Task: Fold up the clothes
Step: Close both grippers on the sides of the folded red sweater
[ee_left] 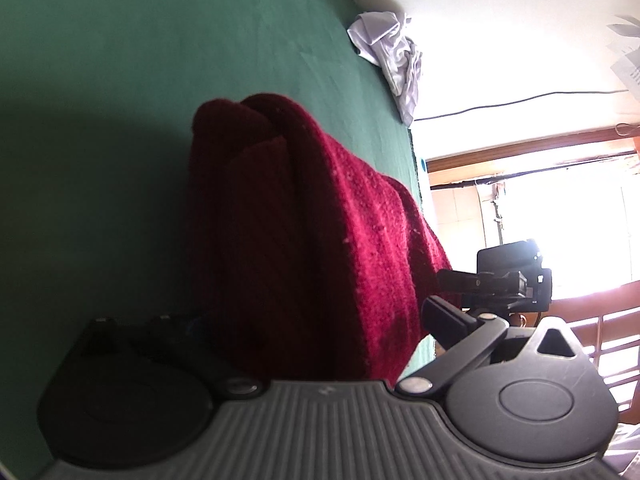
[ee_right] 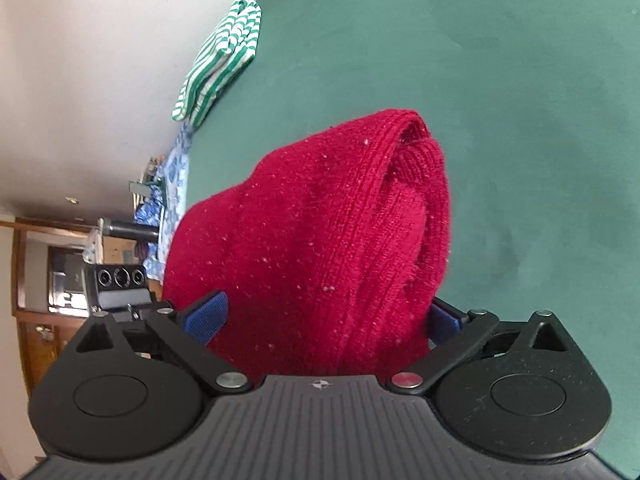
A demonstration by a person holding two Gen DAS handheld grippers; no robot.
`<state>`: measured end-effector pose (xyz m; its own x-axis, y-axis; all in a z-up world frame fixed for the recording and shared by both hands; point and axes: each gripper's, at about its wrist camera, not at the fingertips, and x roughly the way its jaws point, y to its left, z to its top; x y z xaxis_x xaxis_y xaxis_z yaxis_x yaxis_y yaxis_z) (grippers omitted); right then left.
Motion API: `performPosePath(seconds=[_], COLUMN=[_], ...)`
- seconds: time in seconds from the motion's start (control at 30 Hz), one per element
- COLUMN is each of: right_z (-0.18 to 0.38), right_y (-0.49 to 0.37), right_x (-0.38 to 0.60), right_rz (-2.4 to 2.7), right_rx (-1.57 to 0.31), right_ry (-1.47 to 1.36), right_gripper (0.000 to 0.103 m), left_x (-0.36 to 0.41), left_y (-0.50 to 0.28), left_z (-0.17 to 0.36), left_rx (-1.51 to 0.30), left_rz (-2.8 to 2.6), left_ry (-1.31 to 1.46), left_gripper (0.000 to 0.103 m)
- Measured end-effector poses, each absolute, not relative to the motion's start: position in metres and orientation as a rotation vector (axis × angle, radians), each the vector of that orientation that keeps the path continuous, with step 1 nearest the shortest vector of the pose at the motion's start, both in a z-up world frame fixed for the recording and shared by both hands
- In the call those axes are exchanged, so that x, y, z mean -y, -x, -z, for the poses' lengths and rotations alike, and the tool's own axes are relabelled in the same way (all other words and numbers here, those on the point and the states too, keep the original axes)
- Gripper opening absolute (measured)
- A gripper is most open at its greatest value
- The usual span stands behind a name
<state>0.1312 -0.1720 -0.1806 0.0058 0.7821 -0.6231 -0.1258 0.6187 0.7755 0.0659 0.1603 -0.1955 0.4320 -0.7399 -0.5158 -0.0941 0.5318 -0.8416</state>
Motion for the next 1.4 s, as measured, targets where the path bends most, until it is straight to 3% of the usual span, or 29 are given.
performPosePath(seconds=[0.2,0.33,0.4,0.7,0.83,1.0,1.17,1.4], right_z=[0.182,0.185,0.188,0.185,0.185,0.183,0.187,0.189], right_y=[-0.131,-0.134,-0.133,-0.127,-0.127,-0.127,-0.13,-0.132], right_x=[0.18,0.185,0.189,0.187,0.182,0.178,0.183,0.193], right_rz=[-0.815,-0.805,-0.814,-0.859,-0.876,-0.897,-0.879,-0.851], right_rx=[-1.392,-1.405,-1.4,-1.343,-1.331,-1.325,-1.348,-1.36], right_ry=[-0.633,-0.648,-0.666,-0.632,-0.64,-0.617,-0.66,-0.67], right_gripper=[0.1,0.084,0.082,0.089,0.098,0.099,0.096,0.081], left_x=[-0.157,-0.151,-0.152,-0.161,-0.159,-0.157,-0.158,-0.167], left_y=[-0.064,-0.06,-0.057,-0.057,-0.057,-0.057,-0.055,-0.053], left_z=[0.194,0.189,0.19,0.198,0.197,0.197,0.197,0.196], left_rx=[-1.058,-1.04,-1.021,-1.009,-1.006,-0.994,-0.997,-1.022], left_rz=[0.457,0.443,0.444,0.488,0.513,0.523,0.521,0.522], left_ry=[0.945,0.903,0.907,0.963,0.937,0.918,0.922,0.945], left_gripper=[0.102,0.101,0.101,0.102,0.102,0.102,0.102,0.102])
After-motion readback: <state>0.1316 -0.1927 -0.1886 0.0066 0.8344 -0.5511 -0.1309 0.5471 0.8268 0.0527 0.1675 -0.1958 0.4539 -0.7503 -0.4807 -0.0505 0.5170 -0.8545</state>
